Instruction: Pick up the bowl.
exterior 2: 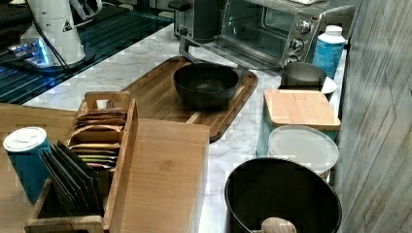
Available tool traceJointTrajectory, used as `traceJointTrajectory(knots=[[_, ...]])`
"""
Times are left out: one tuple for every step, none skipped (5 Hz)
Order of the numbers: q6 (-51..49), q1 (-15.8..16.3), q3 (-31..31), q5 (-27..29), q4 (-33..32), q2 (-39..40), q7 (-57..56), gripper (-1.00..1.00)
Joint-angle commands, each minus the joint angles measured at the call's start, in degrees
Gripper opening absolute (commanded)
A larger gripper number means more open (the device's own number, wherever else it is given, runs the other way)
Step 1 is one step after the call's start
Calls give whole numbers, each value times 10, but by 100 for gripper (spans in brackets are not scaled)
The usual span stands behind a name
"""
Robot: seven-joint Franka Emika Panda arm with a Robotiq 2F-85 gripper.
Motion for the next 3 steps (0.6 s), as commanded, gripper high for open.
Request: traceJointTrajectory(knots=[[47, -59, -45, 5, -160, -146, 58, 100], [75, -54, -49, -7, -202, -165, 57, 100], [130, -45, -54, 5, -262, -178, 32, 100]])
